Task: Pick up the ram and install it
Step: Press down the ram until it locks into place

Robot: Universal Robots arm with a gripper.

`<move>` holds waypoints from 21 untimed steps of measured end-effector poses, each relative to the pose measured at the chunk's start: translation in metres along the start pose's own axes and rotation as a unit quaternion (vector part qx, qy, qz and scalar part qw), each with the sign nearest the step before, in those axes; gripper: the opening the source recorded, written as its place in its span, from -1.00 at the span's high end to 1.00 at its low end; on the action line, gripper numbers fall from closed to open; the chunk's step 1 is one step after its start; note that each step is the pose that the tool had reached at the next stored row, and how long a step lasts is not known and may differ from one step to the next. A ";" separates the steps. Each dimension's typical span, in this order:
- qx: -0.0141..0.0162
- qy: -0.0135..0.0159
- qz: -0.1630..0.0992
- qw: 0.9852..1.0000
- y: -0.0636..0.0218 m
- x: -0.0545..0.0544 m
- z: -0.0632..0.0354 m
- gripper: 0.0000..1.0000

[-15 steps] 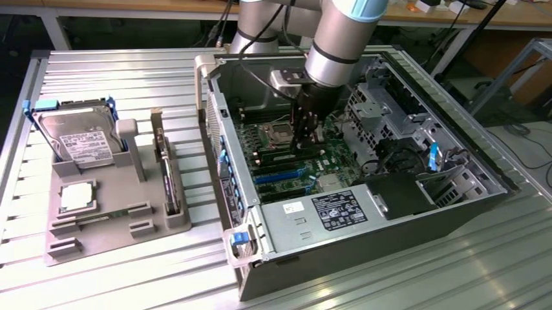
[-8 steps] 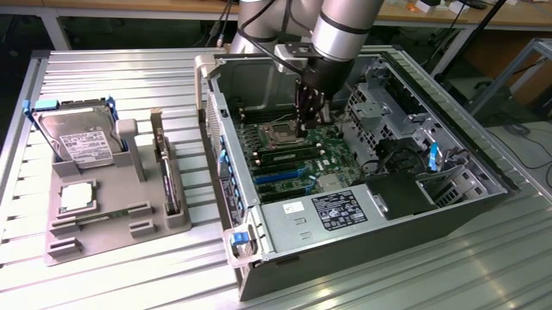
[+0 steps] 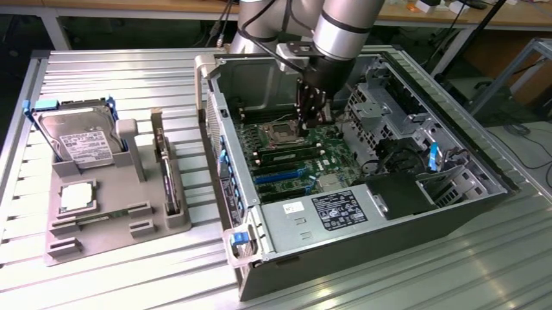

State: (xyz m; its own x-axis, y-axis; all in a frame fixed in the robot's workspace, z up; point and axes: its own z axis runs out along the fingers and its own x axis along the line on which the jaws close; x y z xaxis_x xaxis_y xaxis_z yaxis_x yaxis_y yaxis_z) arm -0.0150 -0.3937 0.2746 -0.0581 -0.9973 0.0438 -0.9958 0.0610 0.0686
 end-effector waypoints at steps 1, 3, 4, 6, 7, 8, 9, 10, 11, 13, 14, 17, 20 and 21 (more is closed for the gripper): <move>0.000 0.000 -0.001 1.000 -0.0019 0.000 -0.0001 0.79; 0.007 0.001 -0.015 1.000 -0.0090 0.000 0.0005 0.79; 0.011 0.003 -0.020 1.000 -0.0093 0.000 0.0012 0.79; 0.015 0.006 -0.034 0.999 -0.0100 0.000 0.0035 0.79; 0.015 0.006 -0.034 0.999 -0.0100 0.000 0.0037 0.79; 0.015 0.006 -0.034 0.999 -0.0120 0.000 0.0080 0.79; 0.015 0.006 -0.034 0.999 -0.0157 0.000 0.0106 0.79; 0.015 0.006 -0.034 0.999 -0.0220 0.000 0.0127 0.79; 0.015 0.006 -0.034 0.999 -0.0259 0.000 0.0139 0.79; 0.015 0.006 -0.034 0.999 -0.0401 0.009 0.0223 0.79; 0.015 0.006 -0.034 0.999 -0.0412 0.016 0.0259 0.79; 0.015 0.007 -0.034 0.999 -0.0475 0.012 0.0284 0.79; 0.015 0.012 -0.034 0.999 -0.0478 0.003 0.0288 0.79; 0.015 0.012 -0.034 0.999 -0.0464 0.002 0.0289 0.79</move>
State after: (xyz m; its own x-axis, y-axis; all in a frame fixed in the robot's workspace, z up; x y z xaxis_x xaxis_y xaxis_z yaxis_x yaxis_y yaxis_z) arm 0.0290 -0.4000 0.2427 0.0113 -0.9979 0.0633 -0.9991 -0.0087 0.0420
